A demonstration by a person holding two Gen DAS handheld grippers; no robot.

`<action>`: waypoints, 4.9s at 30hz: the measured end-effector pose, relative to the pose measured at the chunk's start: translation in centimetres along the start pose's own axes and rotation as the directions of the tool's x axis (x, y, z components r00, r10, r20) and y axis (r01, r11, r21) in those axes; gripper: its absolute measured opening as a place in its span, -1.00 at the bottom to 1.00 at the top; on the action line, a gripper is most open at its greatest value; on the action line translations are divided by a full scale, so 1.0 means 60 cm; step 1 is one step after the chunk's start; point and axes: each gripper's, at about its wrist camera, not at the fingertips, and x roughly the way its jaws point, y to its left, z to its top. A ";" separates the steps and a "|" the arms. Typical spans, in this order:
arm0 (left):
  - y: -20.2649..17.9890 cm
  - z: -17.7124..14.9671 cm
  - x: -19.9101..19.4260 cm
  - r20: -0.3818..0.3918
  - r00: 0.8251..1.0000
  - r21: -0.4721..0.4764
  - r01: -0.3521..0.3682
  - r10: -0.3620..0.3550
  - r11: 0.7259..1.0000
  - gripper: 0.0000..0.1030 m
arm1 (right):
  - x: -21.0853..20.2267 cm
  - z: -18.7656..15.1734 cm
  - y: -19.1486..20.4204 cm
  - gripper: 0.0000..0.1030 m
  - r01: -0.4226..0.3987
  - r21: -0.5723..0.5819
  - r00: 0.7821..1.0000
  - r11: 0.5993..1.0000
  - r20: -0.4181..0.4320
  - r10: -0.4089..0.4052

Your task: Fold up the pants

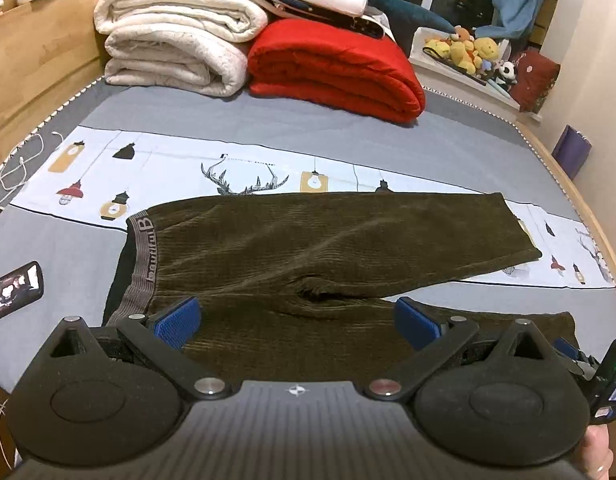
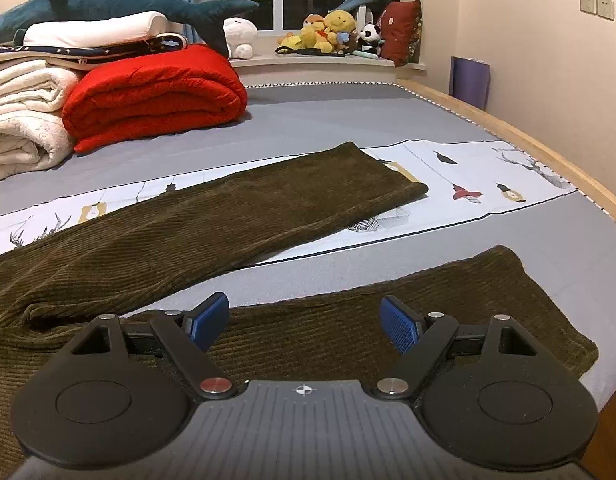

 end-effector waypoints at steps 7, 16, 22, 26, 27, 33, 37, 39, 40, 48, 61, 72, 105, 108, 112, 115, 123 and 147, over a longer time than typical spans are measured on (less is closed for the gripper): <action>0.019 0.024 0.054 -0.063 0.998 -0.062 -0.028 0.024 0.998 1.00 | 0.020 -0.006 -0.002 0.63 -0.001 0.013 1.000 1.000 -0.016 0.001; 0.024 0.072 0.061 -0.009 0.999 -0.110 -0.048 0.047 0.993 1.00 | 0.055 -0.015 -0.012 0.64 0.008 0.059 0.999 0.998 -0.046 -0.006; 0.023 0.085 0.066 0.007 0.999 -0.115 -0.044 0.045 0.992 1.00 | 0.066 -0.014 -0.011 0.64 0.006 0.059 0.999 0.998 -0.040 -0.003; 0.018 0.087 0.074 0.009 0.999 -0.112 -0.036 0.037 0.993 1.00 | 0.074 -0.014 -0.015 0.64 0.007 0.071 0.999 0.997 -0.049 -0.003; 0.017 0.087 0.077 0.003 0.999 -0.114 -0.035 0.035 0.993 1.00 | 0.075 -0.014 -0.016 0.64 0.008 0.072 0.999 0.997 -0.048 -0.004; 0.006 0.085 0.091 0.002 1.000 -0.099 -0.006 0.006 0.995 1.00 | 0.078 -0.016 -0.019 0.64 0.018 0.082 0.999 0.996 -0.049 -0.014; 0.030 0.088 0.127 -0.016 0.999 -0.104 -0.044 0.043 0.994 1.00 | 0.083 -0.015 -0.023 0.64 0.020 0.086 0.998 0.996 -0.054 -0.016; 0.056 0.093 0.163 -0.037 0.996 -0.096 -0.081 0.078 0.992 1.00 | 0.087 -0.015 -0.025 0.64 0.017 0.092 0.998 0.996 -0.063 -0.012; 0.073 0.096 0.187 -0.046 0.995 -0.081 -0.091 0.087 0.993 1.00 | 0.090 -0.013 -0.027 0.64 0.016 0.096 0.998 0.995 -0.067 -0.010; 0.197 0.161 0.463 -0.113 0.969 0.130 -0.203 0.218 0.971 0.99 | 0.193 0.087 -0.027 0.64 -0.039 0.085 0.993 0.996 -0.112 0.049; 0.263 0.183 0.647 -0.160 0.961 0.479 -0.122 0.224 0.869 1.00 | 0.638 0.332 0.013 0.64 0.078 0.435 0.952 0.897 -0.299 0.062; 0.245 0.182 0.653 -0.136 0.974 0.649 -0.052 0.183 0.759 0.94 | 0.761 0.350 0.134 0.65 0.227 0.258 0.930 0.939 -0.343 -0.130; 0.260 -0.221 0.256 -0.122 0.991 0.219 -0.025 0.052 0.975 0.44 | 0.143 -0.026 -0.291 -0.46 0.177 0.470 0.911 0.864 -0.410 0.036; 0.279 -0.221 0.219 -0.001 0.999 0.082 -0.042 0.042 0.996 0.98 | 0.135 -0.051 -0.309 0.01 0.173 0.620 0.929 0.766 -0.360 0.082; 0.300 -0.202 0.208 0.080 0.995 -0.076 -0.055 0.061 0.996 0.99 | 0.115 -0.067 -0.285 0.20 0.123 0.661 0.954 0.740 -0.284 0.095; 0.306 -0.185 0.219 0.094 0.993 -0.191 -0.051 0.070 0.980 0.99 | 0.098 -0.058 -0.288 0.24 0.081 0.671 0.968 0.737 -0.229 0.103; 0.279 -0.185 0.225 0.095 0.989 -0.187 -0.098 0.117 0.978 0.99 | 0.116 -0.062 -0.324 0.43 0.148 0.659 0.982 0.737 -0.186 -0.031; 0.267 -0.166 0.268 0.019 0.986 -0.217 -0.159 0.167 0.963 0.99 | 0.116 -0.095 -0.370 0.43 0.359 0.465 0.932 0.809 -0.220 -0.287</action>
